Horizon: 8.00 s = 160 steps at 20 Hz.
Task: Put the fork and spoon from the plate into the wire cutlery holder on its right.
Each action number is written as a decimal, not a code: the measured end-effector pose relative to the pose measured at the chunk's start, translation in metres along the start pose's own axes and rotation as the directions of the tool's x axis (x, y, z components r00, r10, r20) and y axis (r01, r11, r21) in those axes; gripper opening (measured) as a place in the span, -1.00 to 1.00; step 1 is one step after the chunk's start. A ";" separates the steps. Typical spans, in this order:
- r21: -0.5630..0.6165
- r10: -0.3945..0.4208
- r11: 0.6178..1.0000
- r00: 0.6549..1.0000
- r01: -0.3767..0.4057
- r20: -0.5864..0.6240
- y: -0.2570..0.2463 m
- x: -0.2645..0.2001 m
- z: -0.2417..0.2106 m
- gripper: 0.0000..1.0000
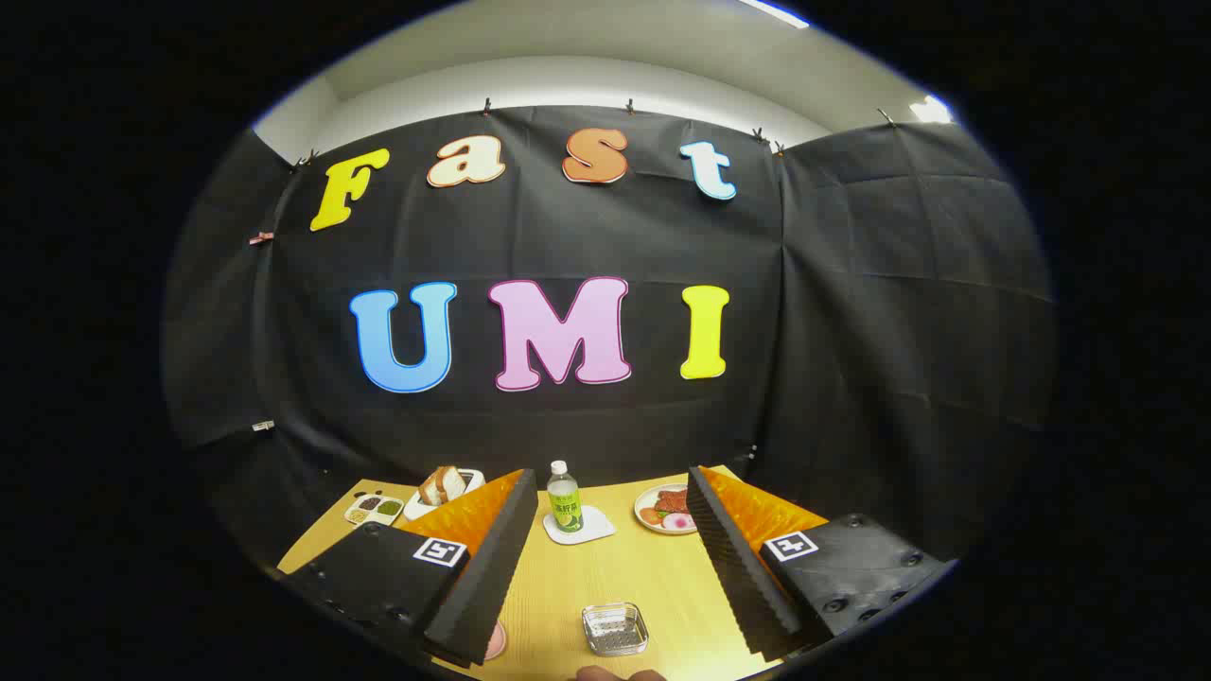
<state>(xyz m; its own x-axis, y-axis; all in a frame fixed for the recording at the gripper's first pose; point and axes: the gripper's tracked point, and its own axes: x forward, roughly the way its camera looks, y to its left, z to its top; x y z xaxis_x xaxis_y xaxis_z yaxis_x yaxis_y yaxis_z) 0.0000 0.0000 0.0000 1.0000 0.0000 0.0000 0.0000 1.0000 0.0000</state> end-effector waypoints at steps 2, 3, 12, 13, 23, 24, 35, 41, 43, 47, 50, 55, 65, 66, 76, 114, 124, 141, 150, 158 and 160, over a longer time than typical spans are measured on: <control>-0.021 0.003 1.000 1.000 -0.003 -0.001 0.007 -0.001 -0.001 0.96; -0.033 0.008 0.999 1.000 -0.008 0.003 0.010 0.000 0.001 0.96; -0.036 0.096 0.995 0.995 -0.096 -0.013 0.030 0.009 -0.017 0.94; -0.024 0.098 0.995 0.995 -0.098 -0.003 0.029 0.007 -0.014 0.95; -0.031 0.177 0.983 0.981 -0.180 -0.078 0.062 0.003 -0.051 0.96; -0.027 0.178 0.983 0.980 -0.181 -0.090 0.064 0.003 -0.056 0.96; 0.005 0.317 0.941 0.873 -0.339 -0.371 0.131 -0.006 -0.151 0.97; -0.017 0.352 0.900 0.750 -0.435 -0.561 0.168 -0.018 -0.216 0.98; -0.010 0.355 0.889 0.702 -0.458 -0.618 0.180 -0.024 -0.240 0.98; -0.001 0.342 0.872 0.611 -0.490 -0.714 0.189 -0.035 -0.279 0.98; -0.045 0.317 0.852 0.582 -0.521 -0.749 0.190 -0.041 -0.302 0.98; -0.033 0.303 0.824 0.490 -0.565 -0.818 0.200 -0.050 -0.348 0.87; -0.002 0.237 0.838 0.367 -0.546 -0.900 0.206 -0.052 -0.401 0.32; 0.000 0.226 0.843 0.353 -0.538 -0.908 0.205 -0.053 -0.405 0.32; 0.107 0.237 0.860 0.205 -0.499 -0.950 0.206 -0.065 -0.427 -0.55; -0.009 0.125 0.818 0.193 -0.575 -0.973 -0.051 -0.035 -0.256 -0.78; -0.044 -0.074 0.666 -0.008 -0.745 -0.997 -0.103 -0.023 -0.273 -0.78; 0.049 -0.196 0.674 -0.242 -0.738 -0.950 -0.084 -0.009 -0.308 -0.74; 0.042 -0.111 0.723 -0.176 -0.689 -0.978 -0.075 0.004 -0.298 -0.23; 0.062 0.023 0.735 -0.066 -0.676 -0.998 -0.049 0.008 -0.266 -0.12; 0.080 0.083 0.752 -0.027 -0.655 -0.996 -0.038 0.011 -0.252 0.38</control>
<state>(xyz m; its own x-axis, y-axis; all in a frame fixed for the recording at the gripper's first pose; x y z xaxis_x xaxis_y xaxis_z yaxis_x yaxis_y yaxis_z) 0.0111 -0.0380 -0.2516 -0.0271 0.0828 -0.9962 -0.6548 0.7516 0.0802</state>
